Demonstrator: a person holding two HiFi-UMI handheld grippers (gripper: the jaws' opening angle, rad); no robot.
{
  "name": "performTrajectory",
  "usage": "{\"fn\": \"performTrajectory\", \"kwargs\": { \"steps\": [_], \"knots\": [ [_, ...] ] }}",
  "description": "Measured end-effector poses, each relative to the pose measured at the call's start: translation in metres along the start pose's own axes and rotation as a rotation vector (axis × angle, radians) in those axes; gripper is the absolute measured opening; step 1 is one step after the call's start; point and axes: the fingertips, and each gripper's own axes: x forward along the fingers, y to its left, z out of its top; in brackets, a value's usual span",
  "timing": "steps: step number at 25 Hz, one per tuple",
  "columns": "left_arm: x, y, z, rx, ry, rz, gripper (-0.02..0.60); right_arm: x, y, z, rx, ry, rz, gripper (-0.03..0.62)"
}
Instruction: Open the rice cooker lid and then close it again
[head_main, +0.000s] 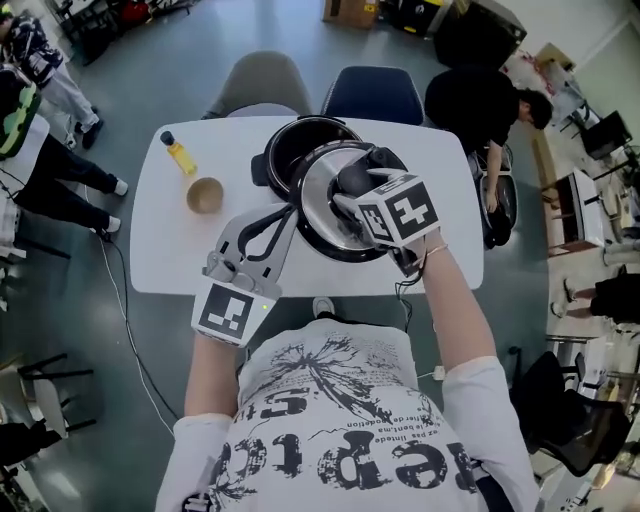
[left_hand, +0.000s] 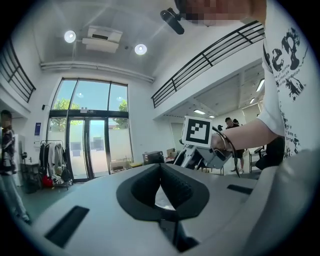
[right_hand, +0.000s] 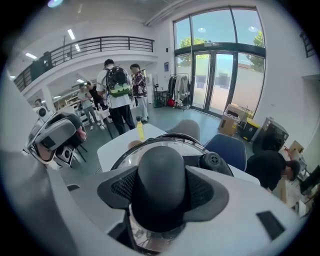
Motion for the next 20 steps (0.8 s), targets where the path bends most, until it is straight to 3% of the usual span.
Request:
{"fn": "performTrajectory", "kwargs": {
  "steps": [4, 8, 20],
  "knots": [
    [0.004, 0.031, 0.001, -0.055, -0.021, 0.086, 0.014, 0.024, -0.009, 0.028, -0.049, 0.011, 0.036, 0.291],
    [0.009, 0.061, -0.007, -0.043, -0.002, 0.156, 0.014, 0.052, -0.014, 0.056, -0.102, 0.011, 0.076, 0.291],
    [0.030, 0.105, -0.028, -0.066, 0.049, 0.258, 0.014, 0.107, -0.032, 0.080, -0.144, 0.066, 0.130, 0.293]
  ]
}}
